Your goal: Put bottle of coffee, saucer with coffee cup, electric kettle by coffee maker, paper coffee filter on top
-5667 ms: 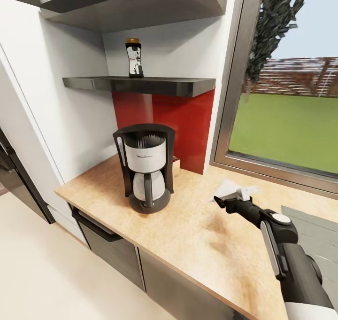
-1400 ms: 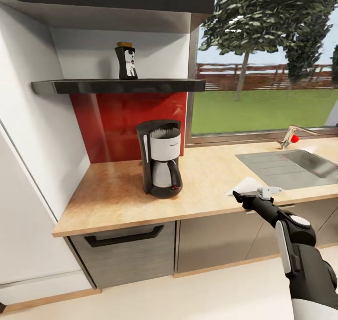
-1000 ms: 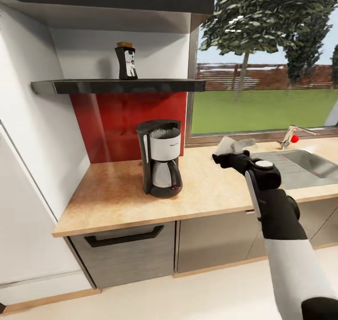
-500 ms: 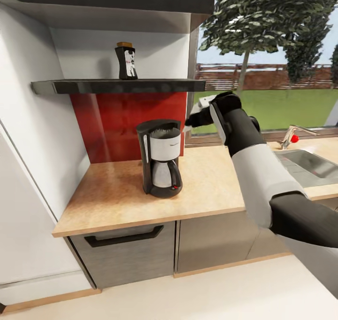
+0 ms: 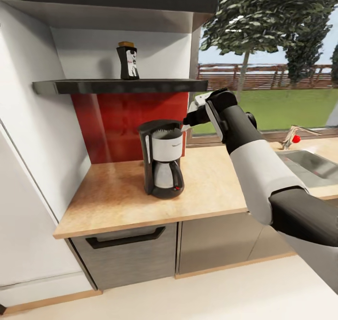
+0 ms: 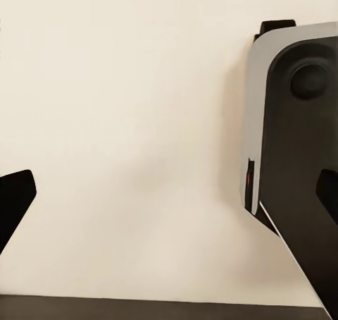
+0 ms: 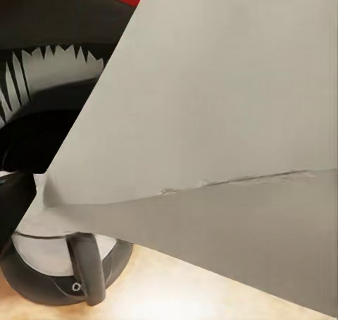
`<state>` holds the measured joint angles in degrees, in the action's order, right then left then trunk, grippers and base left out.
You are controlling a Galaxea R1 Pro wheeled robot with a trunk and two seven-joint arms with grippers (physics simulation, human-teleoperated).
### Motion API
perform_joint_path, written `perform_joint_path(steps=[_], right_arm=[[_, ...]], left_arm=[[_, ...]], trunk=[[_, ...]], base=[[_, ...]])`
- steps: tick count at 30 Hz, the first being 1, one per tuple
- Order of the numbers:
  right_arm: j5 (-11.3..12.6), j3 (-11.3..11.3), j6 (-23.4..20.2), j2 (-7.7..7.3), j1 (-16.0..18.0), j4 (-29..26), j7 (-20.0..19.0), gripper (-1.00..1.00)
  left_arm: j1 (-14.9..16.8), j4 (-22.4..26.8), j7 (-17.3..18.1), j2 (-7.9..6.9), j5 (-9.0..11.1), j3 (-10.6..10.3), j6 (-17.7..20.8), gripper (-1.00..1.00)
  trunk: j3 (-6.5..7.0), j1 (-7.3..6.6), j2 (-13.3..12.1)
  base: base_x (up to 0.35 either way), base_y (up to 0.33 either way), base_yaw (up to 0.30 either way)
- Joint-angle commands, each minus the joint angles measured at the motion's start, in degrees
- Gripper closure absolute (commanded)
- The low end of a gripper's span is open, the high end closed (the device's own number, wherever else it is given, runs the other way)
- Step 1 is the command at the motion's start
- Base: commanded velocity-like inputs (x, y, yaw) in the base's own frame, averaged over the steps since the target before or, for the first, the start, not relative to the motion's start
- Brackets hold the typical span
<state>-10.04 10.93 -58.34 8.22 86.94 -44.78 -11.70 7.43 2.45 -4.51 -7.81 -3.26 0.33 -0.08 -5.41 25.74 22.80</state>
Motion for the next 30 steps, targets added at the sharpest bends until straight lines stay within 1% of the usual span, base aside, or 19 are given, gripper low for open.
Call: perform_joint_path(steps=[1, 4, 7, 15, 22, 30], right_arm=[[-0.60, 0.36, -0.19, -0.01, 0.07, -0.06, -0.51, 1.00], [-0.62, 0.78, -0.19, -0.04, 0.07, -0.11, -0.51, 1.00], [-0.71, 0.90, -0.21, -0.09, 0.07, -0.08, -0.51, 1.00], [-0.87, 0.93, -0.28, -0.30, 0.05, -0.01, -0.51, 1.00], [-0.95, 1.01, -0.28, -0.47, 0.00, 0.29, -0.51, 1.00], [-0.95, 1.02, -0.28, -0.57, -0.02, 0.38, -0.49, 1.00]], left_arm=[[0.04, 0.00, -0.15, 0.00, -0.34, 0.12, -0.01, -1.00], [0.04, 0.01, -0.15, 0.04, -0.33, 0.18, -0.01, -1.00], [0.04, 0.01, -0.15, 0.10, -0.34, 0.09, -0.01, -1.00], [0.04, -0.07, -0.15, 0.15, -0.34, -0.02, 0.04, -1.00], [0.04, -0.06, -0.15, 0.05, -0.34, 0.02, 0.00, -1.00], [0.04, -0.07, -0.15, 0.15, -0.34, -0.06, -0.01, -1.00]], trunk=[[-0.13, 0.05, 0.12], [-0.13, 0.05, 0.12], [-0.13, 0.05, 0.12], [-0.13, 0.05, 0.12], [-0.13, 0.05, 0.12], [-0.13, 0.05, 0.12]], base=[[0.116, 0.218, 0.000], [0.129, 0.246, 0.000], [0.066, 0.101, 0.000], [0.015, 0.015, 0.000], [0.173, 0.078, 0.000], [0.027, 0.014, 0.000]])
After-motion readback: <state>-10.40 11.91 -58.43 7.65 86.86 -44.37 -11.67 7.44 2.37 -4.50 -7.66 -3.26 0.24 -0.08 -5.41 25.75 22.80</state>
